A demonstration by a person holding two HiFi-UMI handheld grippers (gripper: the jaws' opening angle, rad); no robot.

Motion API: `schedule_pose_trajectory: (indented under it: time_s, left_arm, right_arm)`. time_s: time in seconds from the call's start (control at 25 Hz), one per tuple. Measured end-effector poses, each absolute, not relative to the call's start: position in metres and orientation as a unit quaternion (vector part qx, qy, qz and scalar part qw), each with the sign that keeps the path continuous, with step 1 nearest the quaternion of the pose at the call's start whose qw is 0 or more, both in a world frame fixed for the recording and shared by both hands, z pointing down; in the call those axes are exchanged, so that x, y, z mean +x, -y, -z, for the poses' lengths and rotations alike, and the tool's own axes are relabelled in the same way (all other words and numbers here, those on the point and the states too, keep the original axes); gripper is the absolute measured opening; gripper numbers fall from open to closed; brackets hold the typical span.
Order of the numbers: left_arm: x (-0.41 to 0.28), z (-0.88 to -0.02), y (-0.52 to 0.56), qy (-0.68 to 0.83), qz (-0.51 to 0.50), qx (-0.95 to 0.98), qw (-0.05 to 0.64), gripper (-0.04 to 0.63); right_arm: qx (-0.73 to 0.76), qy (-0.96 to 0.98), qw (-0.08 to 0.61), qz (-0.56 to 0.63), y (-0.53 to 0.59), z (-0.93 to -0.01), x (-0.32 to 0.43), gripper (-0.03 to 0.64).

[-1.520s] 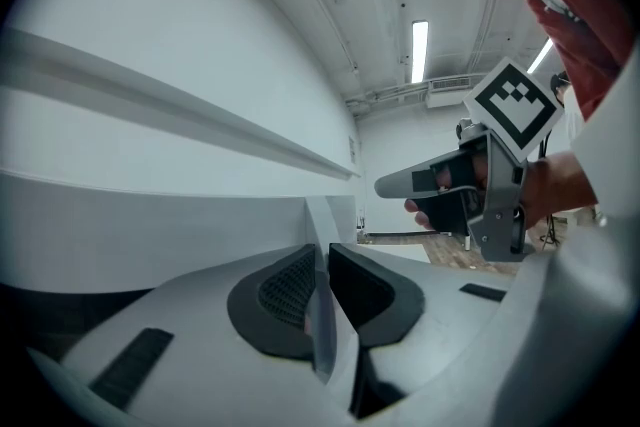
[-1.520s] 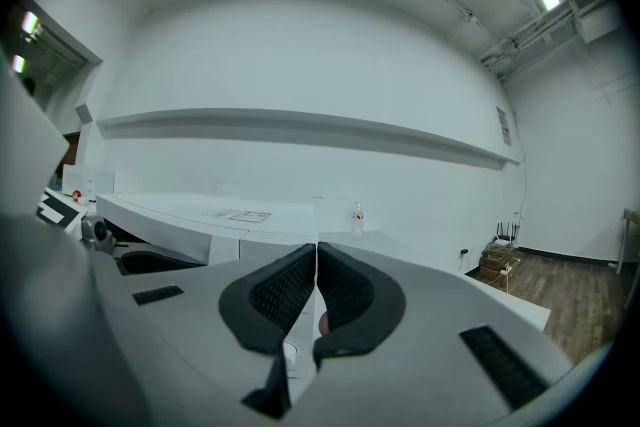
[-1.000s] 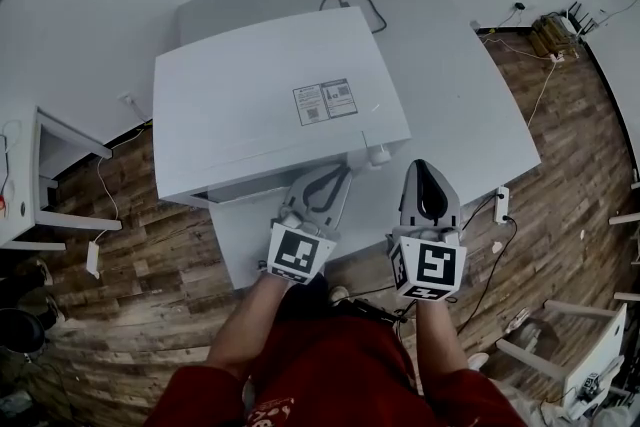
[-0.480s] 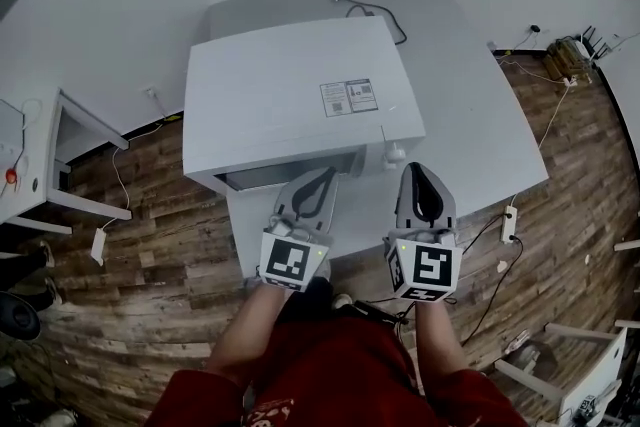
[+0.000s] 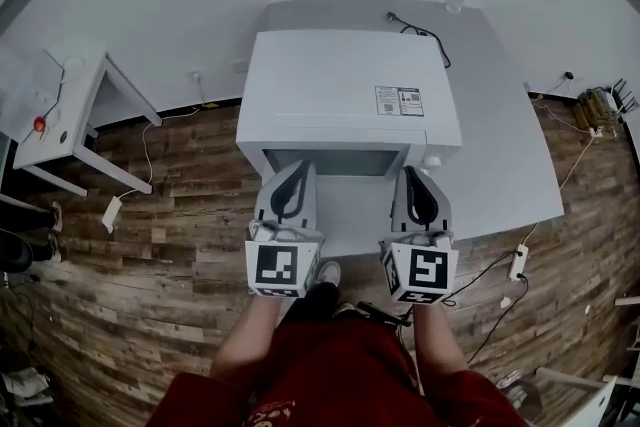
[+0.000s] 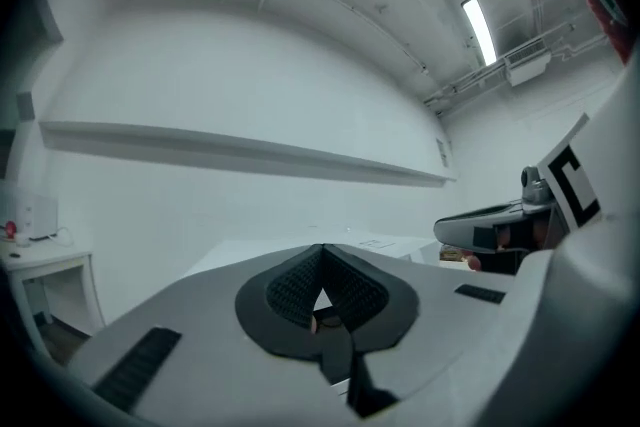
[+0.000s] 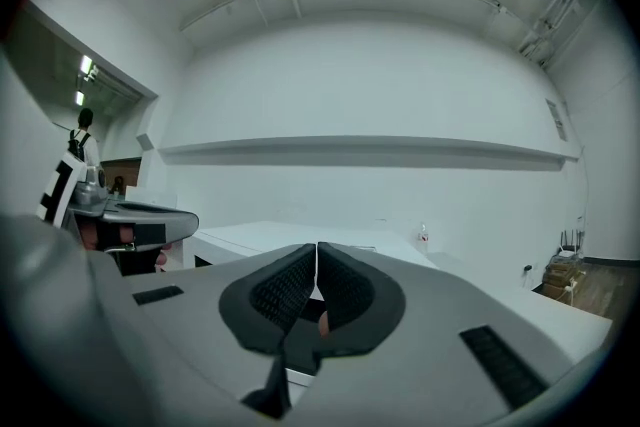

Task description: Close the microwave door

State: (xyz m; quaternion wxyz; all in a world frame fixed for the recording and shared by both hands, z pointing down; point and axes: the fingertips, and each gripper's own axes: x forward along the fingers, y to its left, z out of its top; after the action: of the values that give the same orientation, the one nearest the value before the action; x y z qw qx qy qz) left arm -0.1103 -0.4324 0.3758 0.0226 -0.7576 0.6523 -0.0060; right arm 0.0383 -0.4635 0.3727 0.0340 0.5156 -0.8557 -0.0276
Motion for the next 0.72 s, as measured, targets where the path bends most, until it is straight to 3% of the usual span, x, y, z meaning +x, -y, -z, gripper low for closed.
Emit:
schedule_pose_trajectory:
  time_s: [0.72]
  left_arm:
    - [-0.173,-0.351,0.374,-0.745,0.002,-0.665,0.048,0.026]
  right_arm:
    - [0.448,0.892,0.018,0.049,0.425,-0.358,-0.026,0.028]
